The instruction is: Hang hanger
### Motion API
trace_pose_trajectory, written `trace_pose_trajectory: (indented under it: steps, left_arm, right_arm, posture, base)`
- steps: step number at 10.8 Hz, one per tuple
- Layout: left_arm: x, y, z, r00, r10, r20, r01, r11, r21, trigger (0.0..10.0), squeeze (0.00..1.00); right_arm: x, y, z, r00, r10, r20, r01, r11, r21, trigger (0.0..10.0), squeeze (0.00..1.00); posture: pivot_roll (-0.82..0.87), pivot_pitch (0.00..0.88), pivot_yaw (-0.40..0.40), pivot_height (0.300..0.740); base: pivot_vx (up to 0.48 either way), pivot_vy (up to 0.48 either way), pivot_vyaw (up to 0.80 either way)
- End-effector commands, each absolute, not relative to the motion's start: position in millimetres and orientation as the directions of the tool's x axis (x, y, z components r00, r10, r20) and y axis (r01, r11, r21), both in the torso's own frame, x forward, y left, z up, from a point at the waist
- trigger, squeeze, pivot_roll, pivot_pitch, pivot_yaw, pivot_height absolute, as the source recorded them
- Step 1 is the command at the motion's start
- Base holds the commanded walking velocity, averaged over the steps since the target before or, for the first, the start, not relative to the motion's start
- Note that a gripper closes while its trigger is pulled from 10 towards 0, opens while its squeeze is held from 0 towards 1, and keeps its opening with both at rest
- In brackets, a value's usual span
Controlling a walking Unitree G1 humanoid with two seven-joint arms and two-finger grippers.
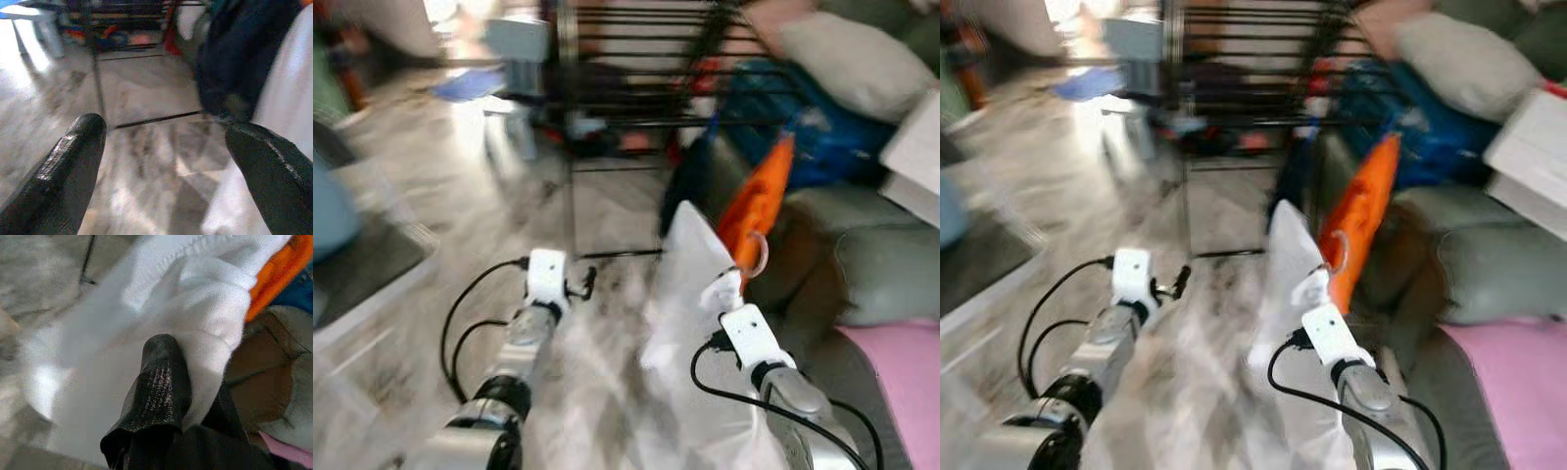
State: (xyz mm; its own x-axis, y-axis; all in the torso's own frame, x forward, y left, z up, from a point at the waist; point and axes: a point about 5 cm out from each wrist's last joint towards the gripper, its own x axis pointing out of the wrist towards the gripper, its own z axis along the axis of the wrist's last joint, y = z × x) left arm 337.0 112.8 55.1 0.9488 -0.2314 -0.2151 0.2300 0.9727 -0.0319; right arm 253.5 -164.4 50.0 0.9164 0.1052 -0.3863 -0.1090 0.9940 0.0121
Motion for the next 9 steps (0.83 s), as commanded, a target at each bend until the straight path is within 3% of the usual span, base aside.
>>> trace_pose_trajectory:
  steps: [1, 5, 9]
  left_arm:
    - [334.6, 107.2, 52.4, 0.942, -0.248, -0.226, 0.247, 0.968, -0.033, 10.0, 0.0]
    - [335.1, 106.7, 54.2, 0.943, -0.254, -0.213, 0.257, 0.966, -0.016, 10.0, 0.0]
    - [331.7, 99.6, 51.9, 0.934, -0.289, -0.21, 0.289, 0.957, -0.033, 10.0, 0.0]
  right_arm:
    - [255.8, -171.3, 56.7, 0.929, 0.082, -0.36, -0.09, 0.996, -0.005, 10.0, 0.0]
    - [253.6, -159.9, 55.3, 0.922, 0.128, -0.367, -0.134, 0.991, 0.008, 10.0, 0.0]
    - [250.4, -153.4, 50.4, 0.907, 0.163, -0.388, -0.174, 0.985, 0.006, 10.0, 0.0]
  posture:
    - [0.01, 0.0, -0.058, 0.74]
    - [0.01, 0.0, -0.054, 0.74]
    - [0.01, 0.0, -0.056, 0.74]
  base:
    - [0.0, 0.435, 0.0]
    - [0.0, 0.394, 0.0]
    - [0.0, 0.0, 0.0]
